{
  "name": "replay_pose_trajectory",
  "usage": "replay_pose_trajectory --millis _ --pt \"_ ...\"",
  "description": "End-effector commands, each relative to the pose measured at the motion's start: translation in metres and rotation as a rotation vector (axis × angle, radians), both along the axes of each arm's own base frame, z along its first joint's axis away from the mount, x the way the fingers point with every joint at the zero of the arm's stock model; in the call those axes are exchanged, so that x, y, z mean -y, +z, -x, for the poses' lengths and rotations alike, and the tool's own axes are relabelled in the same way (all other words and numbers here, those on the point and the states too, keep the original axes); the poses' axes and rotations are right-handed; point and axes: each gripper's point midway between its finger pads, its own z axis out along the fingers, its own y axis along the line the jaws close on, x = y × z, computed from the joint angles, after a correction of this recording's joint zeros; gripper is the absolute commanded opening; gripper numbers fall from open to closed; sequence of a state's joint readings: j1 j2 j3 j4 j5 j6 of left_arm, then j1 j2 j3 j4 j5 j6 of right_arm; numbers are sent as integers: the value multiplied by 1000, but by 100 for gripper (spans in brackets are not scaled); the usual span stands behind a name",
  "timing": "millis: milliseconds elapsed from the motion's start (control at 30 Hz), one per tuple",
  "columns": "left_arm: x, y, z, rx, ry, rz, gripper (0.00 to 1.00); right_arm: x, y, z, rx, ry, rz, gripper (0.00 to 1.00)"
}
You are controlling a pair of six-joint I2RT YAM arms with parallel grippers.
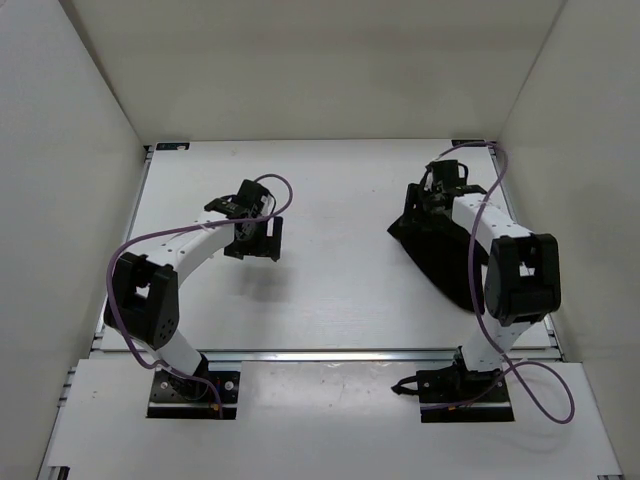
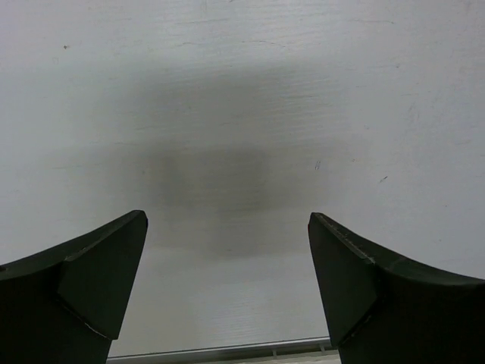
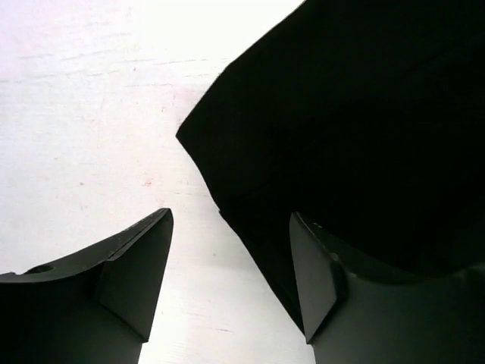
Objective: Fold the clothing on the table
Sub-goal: Grab the skirt from the pile
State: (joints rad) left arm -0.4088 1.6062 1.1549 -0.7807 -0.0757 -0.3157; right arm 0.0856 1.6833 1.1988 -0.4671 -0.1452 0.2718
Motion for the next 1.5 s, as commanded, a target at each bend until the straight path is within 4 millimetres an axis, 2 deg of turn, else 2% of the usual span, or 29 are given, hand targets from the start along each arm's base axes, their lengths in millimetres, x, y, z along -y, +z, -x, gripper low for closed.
replay_pose_trajectory --millis 0,67,133,167,233,267,300,367,467,633,667,700,767,867,933,967,1000,1033,1100,1133,1167,1233,1267,1300,1333,1367,1400,1433,1467 --pt "7 26 -15 112 -60 4 98 -11 3 -13 6 7 61 61" --pt "10 26 -15 121 -71 5 99 -15 -3 -20 -9 14 88 68" --pt "15 26 -11 111 -93 22 99 -13 -15 -21 -55 14 108 71" --pt "18 25 -7 109 -105 31 98 -13 -8 -28 -45 16 113 71" --pt "21 22 0 103 -111 52 98 -6 -16 -36 -75 13 170 72" --pt "22 23 0 119 -105 68 99 -4 -12 -42 -74 19 188 74" --pt "24 24 2 127 -113 90 98 -1 -25 -38 -121 19 221 75" --pt "18 20 7 113 -78 110 98 -7 -20 -56 -98 44 223 76" --pt "11 17 14 112 -68 108 98 -18 -26 -63 -107 58 208 76" --pt "-3 16 18 120 -42 103 99 -18 -44 -63 -180 31 271 78" --pt "-5 16 18 122 -37 102 98 -19 -49 -61 -205 28 280 76" --pt "-8 15 22 111 -37 97 99 -21 -55 -54 -233 35 282 66" --pt "-11 17 21 118 -33 91 99 -22 -58 -54 -243 34 294 57" --pt "-10 19 18 124 -27 97 99 -21 -63 -48 -261 38 309 51" --pt "-9 26 17 133 -30 104 99 -23 -63 -47 -261 37 300 37" --pt "-9 26 18 132 -30 104 98 -23 -62 -47 -264 38 288 22" --pt "-8 33 12 158 -26 112 99 -27 -61 -46 -261 44 288 11" --pt "-8 30 15 148 -29 109 99 -29 -61 -45 -262 48 276 0" --pt "-8 35 11 166 -23 125 99 -34 -59 -43 -270 63 239 0" --pt "-7 35 9 165 -20 133 98 -40 -54 -49 -245 97 226 0" --pt "-6 38 7 174 -24 146 99 -58 -49 -50 -235 150 165 0" --pt "-10 41 2 190 -8 152 98 -100 -13 -66 -139 277 60 0" --pt "-11 42 -3 193 -3 158 99 -117 15 -79 -72 308 25 0" --pt "-13 41 -7 197 5 154 98 -140 29 -78 -50 374 -20 0" --pt "-16 49 -14 218 13 154 99 -168 66 -88 39 434 -79 0" --pt "-19 54 -23 233 20 160 99 -182 101 -96 126 459 -123 0" --pt "-20 58 -28 240 32 168 99 -204 133 -94 203 531 -203 0" --pt "-22 64 -35 248 39 175 99 -223 177 -87 301 612 -274 0" --pt "-23 72 -46 270 48 185 98 -230 215 -88 401 633 -295 0"
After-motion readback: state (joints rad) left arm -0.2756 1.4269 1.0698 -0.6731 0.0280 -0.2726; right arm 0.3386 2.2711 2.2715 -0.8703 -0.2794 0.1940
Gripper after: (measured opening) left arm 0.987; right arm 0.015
